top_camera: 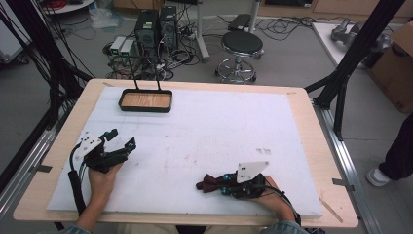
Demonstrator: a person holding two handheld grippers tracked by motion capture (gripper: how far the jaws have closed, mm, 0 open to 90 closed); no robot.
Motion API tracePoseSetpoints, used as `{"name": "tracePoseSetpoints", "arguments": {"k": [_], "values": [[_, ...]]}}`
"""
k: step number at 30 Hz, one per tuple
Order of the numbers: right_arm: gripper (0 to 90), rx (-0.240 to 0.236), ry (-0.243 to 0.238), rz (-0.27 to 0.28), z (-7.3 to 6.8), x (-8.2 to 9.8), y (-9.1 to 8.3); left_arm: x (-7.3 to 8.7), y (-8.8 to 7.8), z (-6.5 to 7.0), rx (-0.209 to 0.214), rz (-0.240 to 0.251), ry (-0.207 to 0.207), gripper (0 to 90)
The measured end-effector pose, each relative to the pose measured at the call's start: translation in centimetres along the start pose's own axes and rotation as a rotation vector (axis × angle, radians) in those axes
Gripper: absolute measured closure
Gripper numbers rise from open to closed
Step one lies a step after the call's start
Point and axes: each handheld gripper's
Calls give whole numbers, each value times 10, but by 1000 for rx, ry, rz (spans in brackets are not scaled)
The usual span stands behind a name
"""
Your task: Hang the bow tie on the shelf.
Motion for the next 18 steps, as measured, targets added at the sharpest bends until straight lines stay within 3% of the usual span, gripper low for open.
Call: {"name": "tracePoseSetpoints", "arguments": {"k": [4,5,7,10,15,18], "values": [[753,11,4,14,0,0,-1,0,0,1,0,-4,7,192],[754,28,20,49,1,1,-4,0,0,2,3,-3,15,194],[755,39,19,62,1,2,-5,0,1,3,9,-4,26,197],[758,80,34,108,3,1,-9,0,1,5,18,-8,30,198],[758,145,38,141,3,-9,-14,0,2,5,13,-30,28,197],[759,196,56,175,8,-22,-18,0,3,5,12,-34,32,204]]}}
Point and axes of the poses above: each handheld gripper's, and its own axes: y roughly forward along the jaws, x roughly out of its underside, z roughly to its right, and after that the axes turned 12 degrees about -x, right-handed
